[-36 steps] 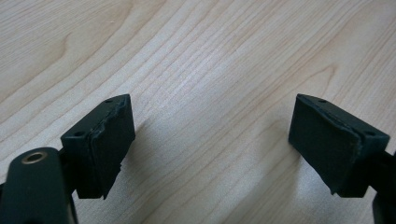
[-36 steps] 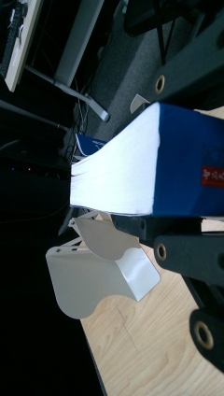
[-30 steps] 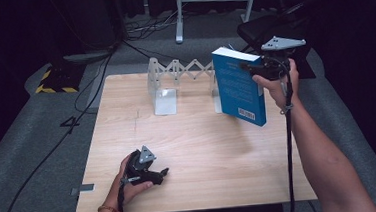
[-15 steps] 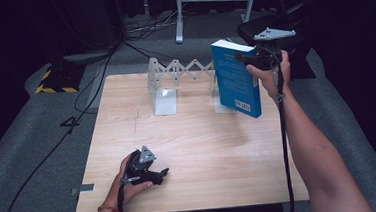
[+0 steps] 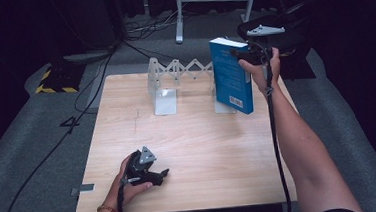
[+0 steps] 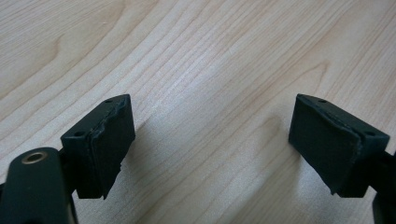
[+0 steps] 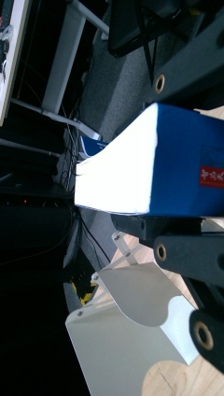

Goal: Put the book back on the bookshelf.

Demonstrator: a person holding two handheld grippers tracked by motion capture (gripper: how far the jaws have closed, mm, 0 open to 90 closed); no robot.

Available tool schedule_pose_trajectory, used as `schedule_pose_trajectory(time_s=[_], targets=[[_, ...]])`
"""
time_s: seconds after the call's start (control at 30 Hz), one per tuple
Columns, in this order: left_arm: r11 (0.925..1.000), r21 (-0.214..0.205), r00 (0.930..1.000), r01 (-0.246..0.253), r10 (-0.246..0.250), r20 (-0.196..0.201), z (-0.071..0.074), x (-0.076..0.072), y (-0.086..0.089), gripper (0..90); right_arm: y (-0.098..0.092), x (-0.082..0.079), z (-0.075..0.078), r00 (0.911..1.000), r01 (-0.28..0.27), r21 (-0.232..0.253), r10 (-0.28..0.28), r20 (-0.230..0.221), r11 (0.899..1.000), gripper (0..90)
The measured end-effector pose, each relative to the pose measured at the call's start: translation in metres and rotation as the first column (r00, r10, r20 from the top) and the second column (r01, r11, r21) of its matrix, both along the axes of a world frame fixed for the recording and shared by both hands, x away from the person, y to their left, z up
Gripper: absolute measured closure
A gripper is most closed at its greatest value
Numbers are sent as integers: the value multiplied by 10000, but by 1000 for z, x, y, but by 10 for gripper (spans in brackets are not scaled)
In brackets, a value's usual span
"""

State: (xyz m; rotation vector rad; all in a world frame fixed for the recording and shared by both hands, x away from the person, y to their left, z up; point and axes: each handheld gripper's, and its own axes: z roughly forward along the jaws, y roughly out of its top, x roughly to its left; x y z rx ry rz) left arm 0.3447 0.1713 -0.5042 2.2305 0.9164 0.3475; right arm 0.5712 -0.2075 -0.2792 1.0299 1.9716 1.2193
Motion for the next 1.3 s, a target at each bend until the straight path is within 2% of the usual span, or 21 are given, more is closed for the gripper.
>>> schedule_pose_trajectory(time_s=[0.13,0.27,0.4,0.5,0.6,0.8,0.93,1.17,1.3], targets=[[10000,4,10000,6,-6,0,0,0,0,149,3,6,-4,9997,148,31,-149,202,9999,607],[10000,4,10000,6,-6,-1,0,0,0,149,6,7,-10,9988,60,136,-67,488,9999,606],[10000,-9,10000,23,-23,13,0,0,0,149,5,2,-18,9947,-213,177,195,1007,9996,605],[10000,2,10000,2,-2,-1,0,0,0,149,3,-1,-24,9940,-269,184,248,1061,9995,604],[10000,3,10000,6,-6,-1,0,0,0,149,-5,-5,-29,9930,-305,605,233,1161,9977,603],[10000,5,10000,8,-8,-5,0,0,0,148,-12,-19,-36,9873,-506,658,400,1536,9965,599],[10000,-10,10000,9,-9,-5,0,0,0,148,-18,-27,-40,9865,-559,603,458,1571,9966,596],[10000,22,10000,-8,8,39,0,0,0,148,-42,-39,-51,9911,-716,822,616,1181,9940,586],[10000,-42,10000,-9,9,9,0,1,-1,146,-50,-46,-56,9911,-747,794,652,1159,9940,582]])
